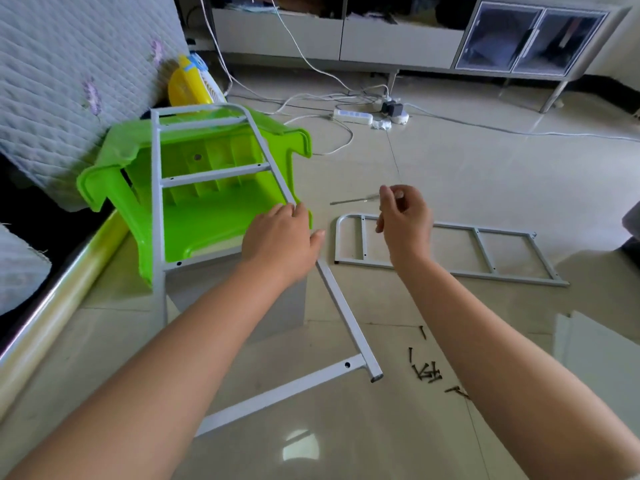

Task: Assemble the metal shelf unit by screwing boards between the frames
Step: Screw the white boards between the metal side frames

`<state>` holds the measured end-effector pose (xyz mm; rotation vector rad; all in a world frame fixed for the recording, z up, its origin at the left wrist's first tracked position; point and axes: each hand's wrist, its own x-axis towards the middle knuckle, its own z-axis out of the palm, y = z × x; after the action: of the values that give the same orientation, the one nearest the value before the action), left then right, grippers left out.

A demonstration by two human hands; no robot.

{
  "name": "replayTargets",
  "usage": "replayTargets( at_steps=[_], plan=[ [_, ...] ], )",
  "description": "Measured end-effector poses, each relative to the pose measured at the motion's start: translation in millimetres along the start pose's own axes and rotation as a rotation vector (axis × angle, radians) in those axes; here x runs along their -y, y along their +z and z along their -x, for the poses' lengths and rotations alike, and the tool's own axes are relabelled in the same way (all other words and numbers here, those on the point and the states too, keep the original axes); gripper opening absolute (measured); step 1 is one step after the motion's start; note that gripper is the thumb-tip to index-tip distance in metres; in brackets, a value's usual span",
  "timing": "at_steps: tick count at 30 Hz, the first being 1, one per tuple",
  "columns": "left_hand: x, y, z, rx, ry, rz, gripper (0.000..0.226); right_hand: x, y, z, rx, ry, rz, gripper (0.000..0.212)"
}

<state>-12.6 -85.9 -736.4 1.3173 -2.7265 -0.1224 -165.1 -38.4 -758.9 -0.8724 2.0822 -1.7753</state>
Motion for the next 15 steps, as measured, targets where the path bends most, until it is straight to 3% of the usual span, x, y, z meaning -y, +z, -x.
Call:
replayTargets(
  at_steps=[8, 15],
  plan=[
    [50.0, 2.6, 32.4, -0.033, -0.019, -0.089, 0.021, 44.1, 20.6, 14.7, 0.218, -0.309, -0.016, 0.028],
    [57.6, 11.0, 29.8, -0.023, -0.020, -0.110, 0.016, 47.6, 34.1, 20.0, 0.180, -0.473, -0.021, 0.016]
  ],
)
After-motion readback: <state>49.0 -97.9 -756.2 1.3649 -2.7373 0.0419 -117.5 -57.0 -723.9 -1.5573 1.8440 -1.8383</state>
